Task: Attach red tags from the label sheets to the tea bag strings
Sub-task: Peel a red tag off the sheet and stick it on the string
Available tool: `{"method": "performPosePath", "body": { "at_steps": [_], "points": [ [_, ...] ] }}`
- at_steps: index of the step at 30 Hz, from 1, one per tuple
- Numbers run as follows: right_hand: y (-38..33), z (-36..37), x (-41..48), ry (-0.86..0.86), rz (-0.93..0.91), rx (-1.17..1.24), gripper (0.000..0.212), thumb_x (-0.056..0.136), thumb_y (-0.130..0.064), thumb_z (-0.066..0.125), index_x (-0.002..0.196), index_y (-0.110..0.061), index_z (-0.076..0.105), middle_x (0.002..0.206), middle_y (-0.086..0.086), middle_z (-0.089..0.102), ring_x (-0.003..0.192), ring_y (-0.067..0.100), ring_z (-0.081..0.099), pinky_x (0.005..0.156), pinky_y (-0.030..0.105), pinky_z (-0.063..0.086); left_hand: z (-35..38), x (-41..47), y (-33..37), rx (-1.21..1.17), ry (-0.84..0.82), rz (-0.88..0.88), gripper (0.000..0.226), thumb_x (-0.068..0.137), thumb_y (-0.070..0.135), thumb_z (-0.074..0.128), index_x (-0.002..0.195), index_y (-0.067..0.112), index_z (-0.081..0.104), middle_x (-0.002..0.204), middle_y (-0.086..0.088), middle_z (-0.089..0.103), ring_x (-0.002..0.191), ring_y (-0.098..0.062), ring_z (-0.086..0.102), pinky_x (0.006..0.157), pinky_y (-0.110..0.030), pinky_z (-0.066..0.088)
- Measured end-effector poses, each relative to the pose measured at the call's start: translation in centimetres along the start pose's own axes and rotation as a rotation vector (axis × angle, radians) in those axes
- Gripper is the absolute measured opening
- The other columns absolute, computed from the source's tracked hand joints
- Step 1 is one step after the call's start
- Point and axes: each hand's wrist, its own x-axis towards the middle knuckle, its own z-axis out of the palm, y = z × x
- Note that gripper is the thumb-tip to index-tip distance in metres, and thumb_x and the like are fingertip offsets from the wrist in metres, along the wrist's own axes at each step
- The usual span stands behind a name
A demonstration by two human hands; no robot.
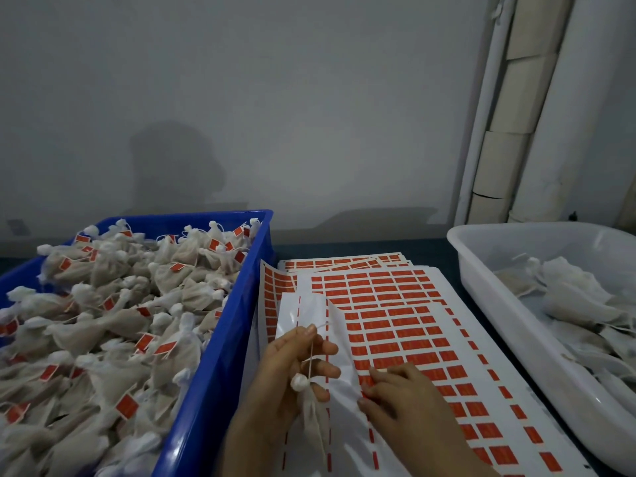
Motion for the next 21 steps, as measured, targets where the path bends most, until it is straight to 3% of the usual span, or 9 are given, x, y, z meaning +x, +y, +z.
{"method": "performPosePath", "body": {
  "at_steps": [6,9,14,16,19,21],
  "points": [
    [-0.3,-0.4,-0.1,0.007,-0.056,-0.078,0.042,0.092,-0.056,0.033,0.13,-0.043,0.047,0.138,-0.026,0.041,0.126,-0.001,0.034,0.109,0.02,0.016,0.1,0.1,-0.4,0.039,-0.015,-0.021,0.045,0.076,0.036,0.061,0.106,0.003,0.056,0.082,-0.013,0.069,0.058,-0.021,0.065,0.044,-0.026,0.052],
    [-0.3,-0.3,-0.1,0.023,-0.056,-0.091,0.041,0.093,-0.053,0.033,0.131,-0.041,0.046,0.14,-0.025,0.039,0.128,0.0,0.032,0.109,0.02,0.016,0.5,0.0,-0.6,0.078,-0.035,-0.025,0.039,0.073,0.035,0.062,0.097,0.004,0.058,0.083,-0.013,0.069,0.062,-0.022,0.066,0.045,-0.027,0.052],
    [-0.1,-0.1,0.1,0.03,-0.04,-0.061,0.037,0.093,-0.05,0.037,0.125,-0.036,0.051,0.135,-0.022,0.046,0.124,0.0,0.036,0.108,0.018,0.017,1.5,0.0,-1.4,0.155,-0.007,-0.032,0.029,0.077,0.028,0.063,0.095,0.005,0.062,0.085,-0.009,0.071,0.071,-0.022,0.069,0.05,-0.028,0.054],
    [0.0,-0.3,0.3,0.054,-0.002,0.01,0.028,0.094,-0.046,0.04,0.118,-0.036,0.052,0.126,-0.02,0.051,0.111,-0.003,0.042,0.1,0.01,0.022,1.9,0.0,-1.6,0.165,-0.011,-0.038,0.023,0.079,0.024,0.064,0.094,0.006,0.065,0.084,-0.008,0.071,0.071,-0.021,0.069,0.053,-0.027,0.055],
    [0.2,-0.8,0.5,0.096,0.083,0.135,0.011,0.093,-0.039,0.047,0.1,-0.034,0.053,0.105,-0.017,0.054,0.086,-0.003,0.044,0.074,-0.001,0.028,2.2,-0.2,-1.8,0.191,-0.023,-0.049,0.011,0.086,0.015,0.062,0.093,0.007,0.066,0.078,-0.008,0.07,0.068,-0.022,0.068,0.052,-0.028,0.053],
    [0.6,-1.1,0.5,0.123,0.13,0.208,0.002,0.092,-0.034,0.051,0.092,-0.032,0.051,0.094,-0.016,0.051,0.081,-0.002,0.046,0.067,0.0,0.03,2.3,-0.2,-1.7,0.172,-0.027,-0.049,0.014,0.08,0.02,0.065,0.089,0.009,0.067,0.074,-0.01,0.068,0.065,-0.023,0.066,0.05,-0.027,0.053]
  ]
}}
